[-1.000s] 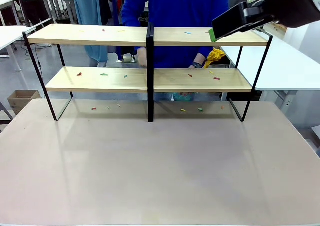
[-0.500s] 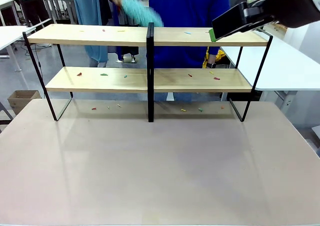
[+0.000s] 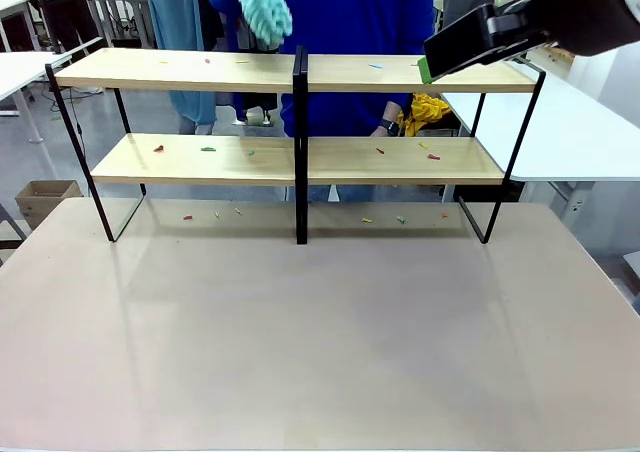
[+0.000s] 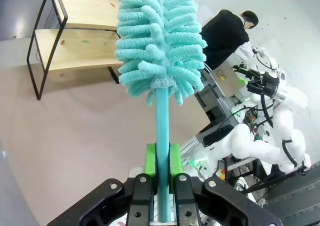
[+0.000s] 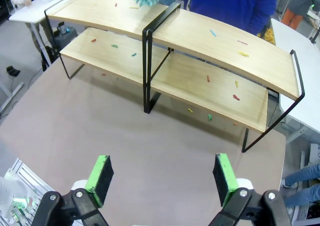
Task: Clean the shelves.
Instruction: Clean a randomly selected level of the Shelf with the Duster.
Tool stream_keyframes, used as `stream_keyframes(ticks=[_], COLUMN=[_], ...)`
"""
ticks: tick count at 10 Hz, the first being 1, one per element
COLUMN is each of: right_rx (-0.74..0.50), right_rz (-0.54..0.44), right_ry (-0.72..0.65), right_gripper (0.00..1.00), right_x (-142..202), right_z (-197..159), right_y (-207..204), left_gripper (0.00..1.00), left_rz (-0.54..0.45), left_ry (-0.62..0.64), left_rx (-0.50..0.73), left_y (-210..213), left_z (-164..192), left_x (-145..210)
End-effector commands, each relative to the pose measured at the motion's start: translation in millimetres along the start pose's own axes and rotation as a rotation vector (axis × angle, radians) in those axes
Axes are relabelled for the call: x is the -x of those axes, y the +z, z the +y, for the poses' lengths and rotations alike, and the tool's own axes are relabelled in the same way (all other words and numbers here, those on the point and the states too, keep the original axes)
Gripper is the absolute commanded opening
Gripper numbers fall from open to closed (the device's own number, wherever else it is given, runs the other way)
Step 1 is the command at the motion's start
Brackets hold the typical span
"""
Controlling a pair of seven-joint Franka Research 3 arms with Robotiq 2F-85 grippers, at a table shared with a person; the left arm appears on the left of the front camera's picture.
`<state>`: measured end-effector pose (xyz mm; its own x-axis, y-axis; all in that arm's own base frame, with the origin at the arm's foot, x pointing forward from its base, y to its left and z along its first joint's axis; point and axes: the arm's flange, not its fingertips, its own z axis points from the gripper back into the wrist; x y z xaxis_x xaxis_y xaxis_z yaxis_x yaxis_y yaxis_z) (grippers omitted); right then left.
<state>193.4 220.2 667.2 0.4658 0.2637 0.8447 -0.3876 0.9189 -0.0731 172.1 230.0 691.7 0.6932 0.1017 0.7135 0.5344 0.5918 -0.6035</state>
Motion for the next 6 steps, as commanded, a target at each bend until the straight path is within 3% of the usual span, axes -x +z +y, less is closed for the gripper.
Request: stream_keyframes(ticks=[1,3,4,6], right_rx=[-0.006,-0.006,-0.006,-0.006], right_rz=[-0.001,-0.001,-0.001,-0.001], right_ry=[-0.008,-0.008,-0.008,-0.008], right_gripper=[1.00,1.00,1.00,1.00], right_x=[-1,-1,-1,-1], right_z=[1,1,1,1], right_y=[0,0,0,0], left_gripper=[0.12,0.12,0.12,0.12], left_rz=[0.130,0.233,0.224,0.051], left_ry=[-0.064,-0.028,0.013,0.085], left_rx=[0.034,0.061,0.026,0.012], left_y=[-35,-90,-96,-21], left_z=[-17,-32,-28,-8], left_x=[-2,-10,-18,-18])
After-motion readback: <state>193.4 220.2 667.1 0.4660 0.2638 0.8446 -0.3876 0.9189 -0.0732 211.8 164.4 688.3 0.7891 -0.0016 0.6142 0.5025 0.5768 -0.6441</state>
